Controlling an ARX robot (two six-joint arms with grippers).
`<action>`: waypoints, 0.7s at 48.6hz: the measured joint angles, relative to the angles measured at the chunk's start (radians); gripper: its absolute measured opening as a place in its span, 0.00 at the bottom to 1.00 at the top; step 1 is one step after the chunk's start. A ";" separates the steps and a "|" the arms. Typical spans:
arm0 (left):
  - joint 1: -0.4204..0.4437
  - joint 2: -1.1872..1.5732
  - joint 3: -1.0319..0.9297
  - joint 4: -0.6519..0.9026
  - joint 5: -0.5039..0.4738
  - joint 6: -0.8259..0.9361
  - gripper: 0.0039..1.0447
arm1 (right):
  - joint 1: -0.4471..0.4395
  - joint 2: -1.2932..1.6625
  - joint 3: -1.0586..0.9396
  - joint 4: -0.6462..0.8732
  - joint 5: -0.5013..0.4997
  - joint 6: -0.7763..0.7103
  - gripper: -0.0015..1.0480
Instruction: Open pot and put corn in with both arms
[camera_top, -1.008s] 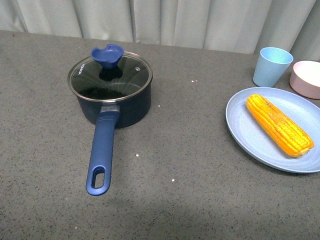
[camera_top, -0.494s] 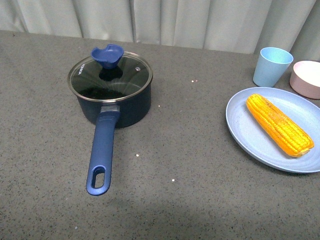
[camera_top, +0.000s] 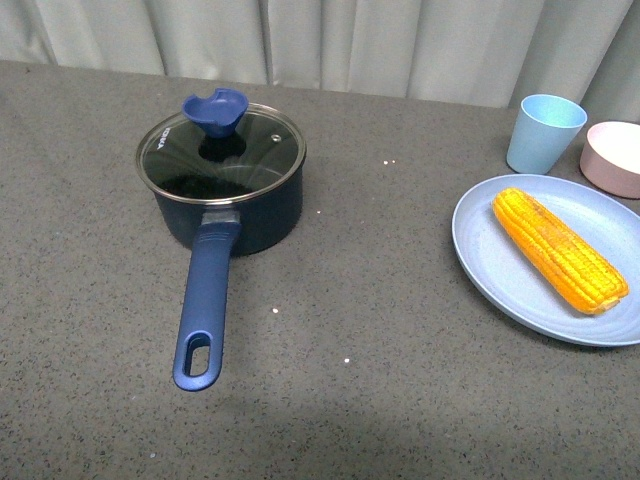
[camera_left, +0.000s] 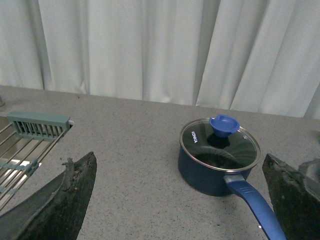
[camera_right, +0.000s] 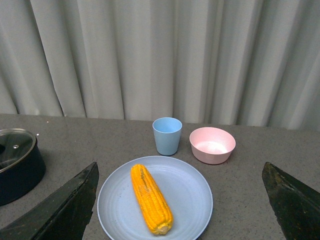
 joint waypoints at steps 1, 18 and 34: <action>0.000 0.000 0.000 0.000 0.000 0.000 0.94 | 0.000 0.000 0.000 0.000 0.000 0.000 0.91; -0.058 0.186 0.030 -0.029 0.018 -0.033 0.94 | 0.000 0.000 0.000 0.000 0.000 0.000 0.91; -0.206 1.124 0.189 0.785 -0.090 -0.145 0.94 | 0.000 0.000 0.000 0.000 0.000 0.000 0.91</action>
